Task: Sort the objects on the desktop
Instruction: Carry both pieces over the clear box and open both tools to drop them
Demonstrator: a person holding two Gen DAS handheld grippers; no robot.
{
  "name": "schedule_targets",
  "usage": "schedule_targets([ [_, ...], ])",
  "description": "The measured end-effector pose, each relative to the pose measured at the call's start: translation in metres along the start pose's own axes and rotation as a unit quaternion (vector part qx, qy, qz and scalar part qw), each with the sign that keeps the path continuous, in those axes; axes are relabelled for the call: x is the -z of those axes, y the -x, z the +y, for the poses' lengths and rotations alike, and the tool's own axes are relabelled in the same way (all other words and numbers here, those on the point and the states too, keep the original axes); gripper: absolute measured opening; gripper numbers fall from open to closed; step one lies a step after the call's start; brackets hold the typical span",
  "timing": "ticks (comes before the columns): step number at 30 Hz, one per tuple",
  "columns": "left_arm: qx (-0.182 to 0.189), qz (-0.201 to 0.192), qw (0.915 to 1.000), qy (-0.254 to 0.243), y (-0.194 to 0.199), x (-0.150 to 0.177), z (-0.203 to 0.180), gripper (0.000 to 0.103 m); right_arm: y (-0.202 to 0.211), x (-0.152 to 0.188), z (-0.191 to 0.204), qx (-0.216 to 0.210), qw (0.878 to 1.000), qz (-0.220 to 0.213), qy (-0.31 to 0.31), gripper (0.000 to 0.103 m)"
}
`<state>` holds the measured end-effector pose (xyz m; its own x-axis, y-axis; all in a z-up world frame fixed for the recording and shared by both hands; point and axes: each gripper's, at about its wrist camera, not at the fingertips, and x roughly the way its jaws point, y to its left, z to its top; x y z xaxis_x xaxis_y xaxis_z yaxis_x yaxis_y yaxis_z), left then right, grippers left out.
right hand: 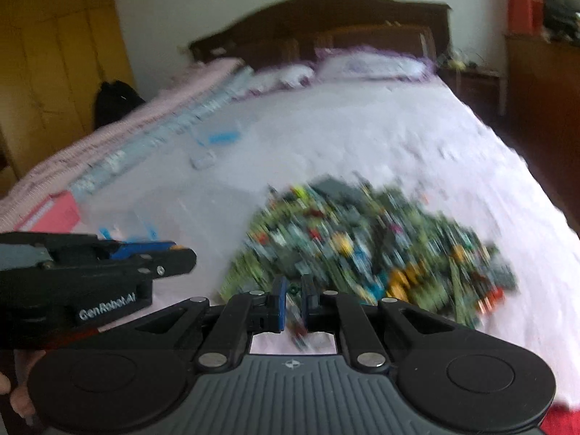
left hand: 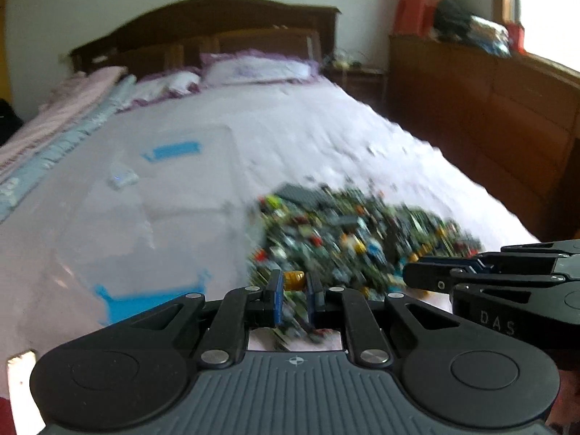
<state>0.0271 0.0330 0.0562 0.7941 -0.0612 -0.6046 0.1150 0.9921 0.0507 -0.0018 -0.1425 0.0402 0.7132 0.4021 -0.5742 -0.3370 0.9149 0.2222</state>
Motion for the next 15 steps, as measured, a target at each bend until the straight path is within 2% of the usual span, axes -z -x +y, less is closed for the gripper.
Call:
schedule_targets([
  [4,-0.031,-0.026,0.9990,0.017,0.011,-0.023,0.028,0.015,-0.010,-0.044,0.027,-0.033,0.998,-0.032,0.031,0.009],
  [7,-0.057,-0.030,0.9977,0.020,0.007,-0.035,0.050,0.015,-0.026,-0.073,0.051,-0.056,0.996,-0.040,0.059,0.009],
  [12,-0.084,-0.007,0.9960,0.030,-0.011,-0.046,0.087,0.018,-0.067,-0.105,0.083,-0.087,0.993,-0.011,0.077,0.009],
  [15,-0.084,0.013,0.9950,0.052,-0.018,-0.048,0.107,0.026,-0.088,-0.113,0.091,-0.083,0.994,0.010,0.075,0.013],
])
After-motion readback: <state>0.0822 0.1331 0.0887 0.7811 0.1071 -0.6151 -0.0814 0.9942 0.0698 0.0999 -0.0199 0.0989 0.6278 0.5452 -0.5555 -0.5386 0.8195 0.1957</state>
